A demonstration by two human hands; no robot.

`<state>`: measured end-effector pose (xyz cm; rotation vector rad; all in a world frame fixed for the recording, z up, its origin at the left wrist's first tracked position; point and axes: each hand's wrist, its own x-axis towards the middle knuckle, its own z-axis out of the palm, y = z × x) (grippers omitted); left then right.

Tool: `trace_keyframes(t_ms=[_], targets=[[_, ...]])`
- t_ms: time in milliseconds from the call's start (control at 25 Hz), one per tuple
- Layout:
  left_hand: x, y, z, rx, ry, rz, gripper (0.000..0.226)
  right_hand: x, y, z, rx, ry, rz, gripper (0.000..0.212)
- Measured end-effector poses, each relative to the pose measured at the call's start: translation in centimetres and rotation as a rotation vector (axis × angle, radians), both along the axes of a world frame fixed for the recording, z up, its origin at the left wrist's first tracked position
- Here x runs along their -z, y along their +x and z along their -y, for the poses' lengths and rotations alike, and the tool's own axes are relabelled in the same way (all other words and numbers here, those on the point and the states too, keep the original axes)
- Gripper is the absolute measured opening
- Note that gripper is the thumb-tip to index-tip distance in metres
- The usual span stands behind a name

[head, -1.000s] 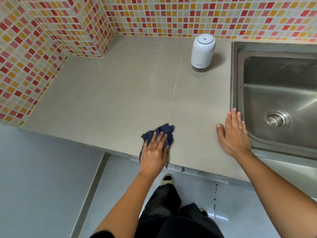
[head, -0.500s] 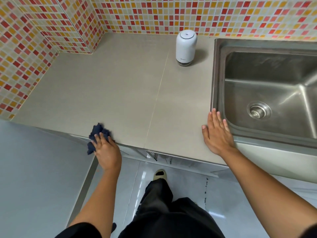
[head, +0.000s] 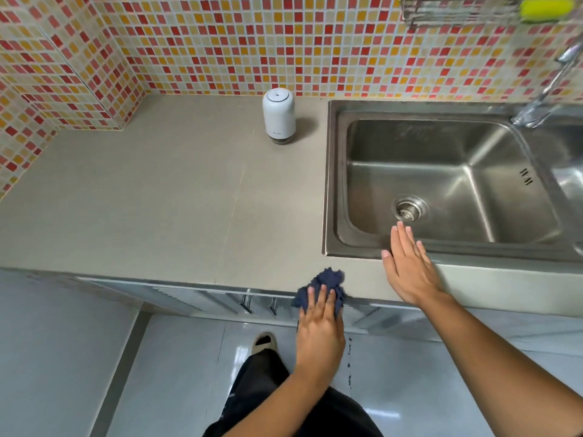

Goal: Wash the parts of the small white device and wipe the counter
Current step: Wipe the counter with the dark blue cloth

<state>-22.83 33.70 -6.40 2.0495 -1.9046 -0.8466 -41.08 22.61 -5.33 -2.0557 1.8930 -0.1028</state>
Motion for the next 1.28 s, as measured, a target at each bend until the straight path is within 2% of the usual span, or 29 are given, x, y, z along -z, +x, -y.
trace_keyframes(t_ms=[80, 120, 240, 320, 360, 440, 520, 600, 720, 800, 960, 1080, 1280], targets=[[-1.6, -2.5, 0.4, 0.023, -0.105, -0.118, 0.083, -1.6, -2.9, -0.3, 0.091, -0.036, 0.020, 0.058], [-2.7, -3.5, 1.0, 0.032, -0.106, -0.210, 0.084, -2.4, -4.3, -0.5, 0.133, -0.071, 0.038, 0.057], [-6.3, -5.5, 3.9, 0.037, -0.158, -0.392, 0.054, -4.2, -6.9, -0.8, 0.229, -0.175, 0.191, 0.045], [-8.6, -6.3, 6.4, 0.030, -0.175, -0.483, 0.045, -5.5, -6.5, -0.6, 0.339, -0.169, 0.454, 0.022], [-9.5, -6.7, 7.8, 0.048, -0.152, -0.526, 0.045, -6.7, -5.8, -0.3, 0.406, -0.118, 0.625, 0.016], [-11.0, -7.5, 10.5, 0.082, -0.087, -0.592, 0.047, -9.2, -4.3, 0.9, 0.483, 0.093, 0.919, 0.026], [-12.1, -8.0, 12.9, 0.107, -0.050, -0.613, 0.052, -10.9, -3.4, 2.3, 0.499, 0.277, 1.077, 0.032], [-12.7, -8.2, 15.0, 0.105, -0.017, -0.676, 0.051, -11.8, -3.5, 4.0, 0.483, 0.280, 1.113, 0.020], [-13.8, -8.0, 18.0, 0.024, 0.033, -0.841, 0.032, -12.9, -4.2, 7.0, 0.454, 0.224, 1.104, 0.033], [-14.7, -7.2, 20.3, 0.075, 0.004, -0.837, 0.042, -14.0, -4.3, 9.4, 0.421, 0.220, 1.197, 0.034], [-15.9, -5.6, 25.1, 0.332, -0.222, -0.709, 0.057, -15.3, -3.8, 13.3, 0.492, 0.245, 1.412, 0.042], [-16.5, -5.3, 28.5, 0.497, -0.317, -0.685, 0.061, -16.0, -3.9, 15.4, 0.522, 0.103, 1.346, 0.042], [-16.5, -6.2, 32.2, 0.480, -0.363, -0.759, 0.062, -17.8, -5.4, 17.5, 0.337, -0.095, 1.259, 0.043]])
